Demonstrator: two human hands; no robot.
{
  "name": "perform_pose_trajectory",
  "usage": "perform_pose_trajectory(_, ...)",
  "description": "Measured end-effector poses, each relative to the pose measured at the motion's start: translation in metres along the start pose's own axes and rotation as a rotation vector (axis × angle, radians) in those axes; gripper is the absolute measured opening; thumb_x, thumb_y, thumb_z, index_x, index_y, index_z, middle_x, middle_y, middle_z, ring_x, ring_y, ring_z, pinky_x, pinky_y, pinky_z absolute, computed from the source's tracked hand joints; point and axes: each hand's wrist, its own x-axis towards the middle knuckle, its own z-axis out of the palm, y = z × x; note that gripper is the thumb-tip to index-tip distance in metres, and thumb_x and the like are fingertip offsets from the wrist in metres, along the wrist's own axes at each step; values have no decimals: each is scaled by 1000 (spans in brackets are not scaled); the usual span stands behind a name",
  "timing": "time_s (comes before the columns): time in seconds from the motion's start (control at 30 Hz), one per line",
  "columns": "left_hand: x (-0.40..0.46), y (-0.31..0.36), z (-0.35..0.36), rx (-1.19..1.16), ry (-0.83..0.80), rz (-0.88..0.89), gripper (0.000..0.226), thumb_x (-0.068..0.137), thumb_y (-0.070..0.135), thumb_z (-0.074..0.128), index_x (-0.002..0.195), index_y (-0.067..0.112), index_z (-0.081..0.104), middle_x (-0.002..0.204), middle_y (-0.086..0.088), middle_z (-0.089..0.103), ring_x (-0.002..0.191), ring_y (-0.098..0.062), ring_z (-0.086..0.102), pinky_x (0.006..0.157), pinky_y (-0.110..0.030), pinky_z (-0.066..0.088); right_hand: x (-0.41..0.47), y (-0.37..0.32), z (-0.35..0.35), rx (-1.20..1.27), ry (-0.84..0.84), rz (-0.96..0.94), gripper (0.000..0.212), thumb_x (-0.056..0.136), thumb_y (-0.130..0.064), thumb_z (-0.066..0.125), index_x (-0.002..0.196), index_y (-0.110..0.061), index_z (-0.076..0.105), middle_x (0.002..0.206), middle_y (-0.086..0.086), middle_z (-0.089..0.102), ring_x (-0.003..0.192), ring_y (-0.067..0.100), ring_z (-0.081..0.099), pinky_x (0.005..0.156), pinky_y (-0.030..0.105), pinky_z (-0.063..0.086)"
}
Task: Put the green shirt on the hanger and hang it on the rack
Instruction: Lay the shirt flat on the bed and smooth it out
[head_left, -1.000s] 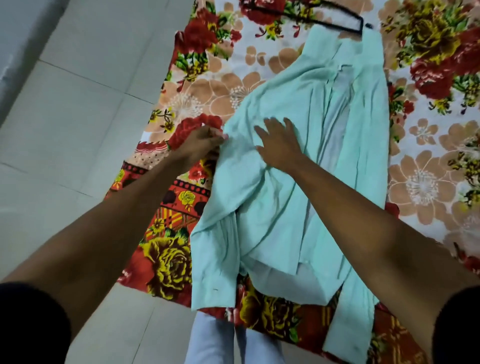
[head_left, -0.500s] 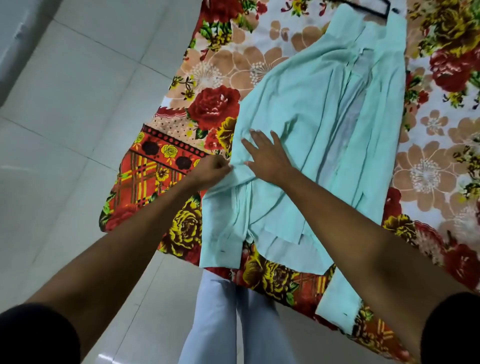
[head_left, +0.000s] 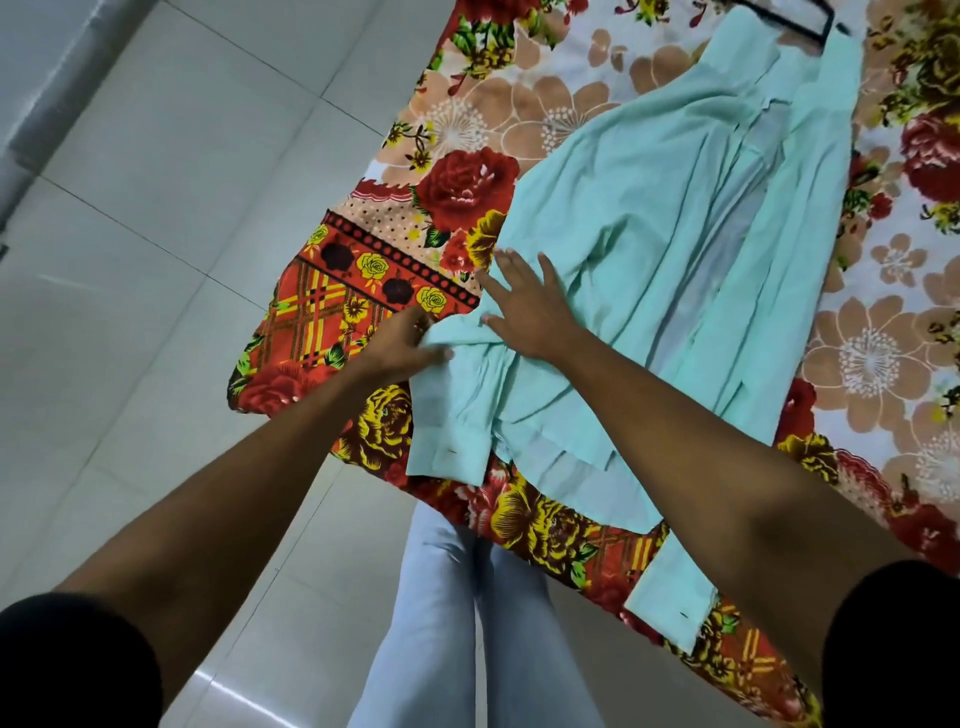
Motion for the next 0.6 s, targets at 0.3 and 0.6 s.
perform_pose_trajectory(0.3,-19,-5,-11,10,113,-27,17,82,5,73,99,2,73,83,-6,66,67,-16,59,53,-25,43,-7,-6,11,8,-59,3,86,95,-70,43,163,-27,14,170,20,2,159,33,1,123,61,3)
perform_pose_trajectory(0.6,-18,3,-13,288,-149,-88,65,79,14,81,136,6,51,125,-16,64,102,-31,62,80,-35,51,-6,-1,16,64,-89,24,87,95,-70,43,164,-28,10,171,16,-2,159,31,-1,124,60,3)
